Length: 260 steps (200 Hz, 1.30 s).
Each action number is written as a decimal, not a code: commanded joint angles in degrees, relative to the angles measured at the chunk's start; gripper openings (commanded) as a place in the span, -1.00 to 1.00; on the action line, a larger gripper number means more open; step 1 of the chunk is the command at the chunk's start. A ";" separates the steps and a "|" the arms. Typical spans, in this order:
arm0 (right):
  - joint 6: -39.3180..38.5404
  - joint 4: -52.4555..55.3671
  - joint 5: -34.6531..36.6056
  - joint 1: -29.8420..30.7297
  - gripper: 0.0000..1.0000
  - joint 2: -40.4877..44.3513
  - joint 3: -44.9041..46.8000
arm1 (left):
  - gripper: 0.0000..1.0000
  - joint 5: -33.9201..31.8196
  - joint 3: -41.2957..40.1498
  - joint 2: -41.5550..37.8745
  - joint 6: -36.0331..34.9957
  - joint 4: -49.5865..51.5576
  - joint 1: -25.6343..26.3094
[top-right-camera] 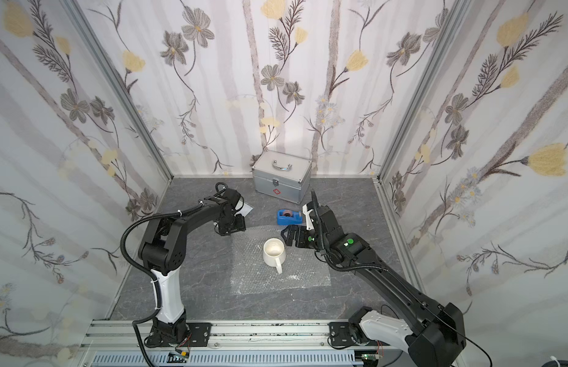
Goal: Wrap mugs in bubble wrap
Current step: Wrap the mug in bubble wrap.
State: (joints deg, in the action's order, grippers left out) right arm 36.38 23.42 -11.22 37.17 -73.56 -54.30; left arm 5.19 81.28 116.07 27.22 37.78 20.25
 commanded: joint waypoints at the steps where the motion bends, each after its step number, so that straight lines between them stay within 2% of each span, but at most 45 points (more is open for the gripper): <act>1: -0.07 -5.49 -5.29 -0.25 0.91 -0.01 0.68 | 0.12 2.33 -0.89 0.25 0.41 -1.33 0.40; 29: 0.61 -6.89 -6.25 -0.34 0.71 0.18 1.04 | -0.27 3.42 -1.72 -0.59 1.07 -2.10 1.32; 64: 1.47 -7.43 -6.80 -0.59 0.47 -0.77 0.61 | -0.87 3.73 -2.76 -4.24 2.29 -2.55 1.80; 78: 2.14 -7.78 -7.00 -0.93 0.32 -1.85 -0.27 | -1.00 4.18 -2.39 -6.06 2.82 -2.36 2.19; 118: 9.49 -12.28 -11.28 -4.48 0.10 -7.00 -3.35 | -1.00 7.55 -1.17 -10.04 5.10 -5.15 7.57; 138: 16.80 -18.88 -17.01 -7.18 0.07 -10.01 -2.92 | -1.00 7.55 -1.40 -11.56 6.44 -6.74 10.66; 158: 20.95 -23.40 -20.07 -8.38 0.07 -13.06 -3.51 | -1.00 8.37 -3.78 -14.04 8.31 -9.63 12.34; 209: 23.06 -24.35 -22.00 -8.57 0.09 -21.82 -9.50 | -1.00 9.45 -11.58 -22.02 9.53 -18.72 14.55; 260: 24.39 -24.52 -23.30 -8.14 0.16 -28.39 -13.54 | -1.00 10.17 -15.22 -23.71 6.82 -23.41 17.46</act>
State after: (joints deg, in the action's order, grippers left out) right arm 59.29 1.17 -32.82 28.64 -99.81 -66.57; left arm 15.11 66.94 93.06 35.77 18.59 36.73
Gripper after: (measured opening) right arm 0.579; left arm 0.049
